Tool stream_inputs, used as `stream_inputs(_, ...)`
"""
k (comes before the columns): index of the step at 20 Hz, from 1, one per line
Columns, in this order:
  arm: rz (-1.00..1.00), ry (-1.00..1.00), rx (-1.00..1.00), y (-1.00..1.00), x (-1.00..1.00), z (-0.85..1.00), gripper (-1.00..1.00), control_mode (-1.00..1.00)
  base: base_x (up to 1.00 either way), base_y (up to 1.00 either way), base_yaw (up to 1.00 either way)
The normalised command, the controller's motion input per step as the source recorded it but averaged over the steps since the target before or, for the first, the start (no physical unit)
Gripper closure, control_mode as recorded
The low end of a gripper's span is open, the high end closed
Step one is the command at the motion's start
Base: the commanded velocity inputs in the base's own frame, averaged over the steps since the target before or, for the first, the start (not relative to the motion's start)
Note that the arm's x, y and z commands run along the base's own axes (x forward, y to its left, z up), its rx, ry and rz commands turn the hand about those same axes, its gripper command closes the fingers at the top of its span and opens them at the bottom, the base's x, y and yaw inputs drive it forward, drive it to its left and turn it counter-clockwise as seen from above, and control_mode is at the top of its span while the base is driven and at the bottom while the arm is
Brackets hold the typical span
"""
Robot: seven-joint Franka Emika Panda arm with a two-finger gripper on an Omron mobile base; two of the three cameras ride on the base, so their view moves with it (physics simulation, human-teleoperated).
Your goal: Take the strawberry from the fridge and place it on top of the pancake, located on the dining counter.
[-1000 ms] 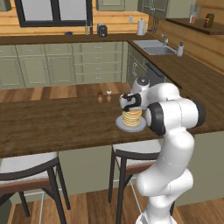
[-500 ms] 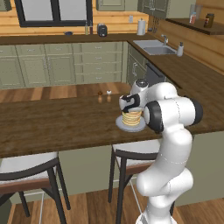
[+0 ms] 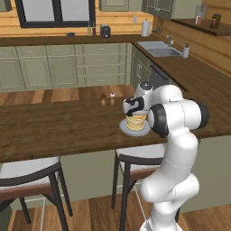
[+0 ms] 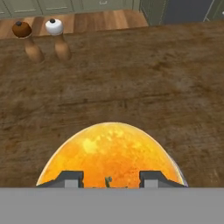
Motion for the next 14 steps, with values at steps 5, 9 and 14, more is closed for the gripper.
stream_inputs(5, 0.00, 0.00, 0.00, 0.00, 0.00, -0.08, -1.00, -1.00, 0.00, 0.00, 0.00)
stream_inputs(9, 0.00, 0.00, 0.00, 0.00, -0.05, 0.00, -1.00, -1.00, 0.00, 0.00, 0.00)
stream_inputs(14, 0.00, -0.01, 0.00, 0.00, -0.18, 0.00, -1.00, -1.00, 0.00, 0.00, 0.00)
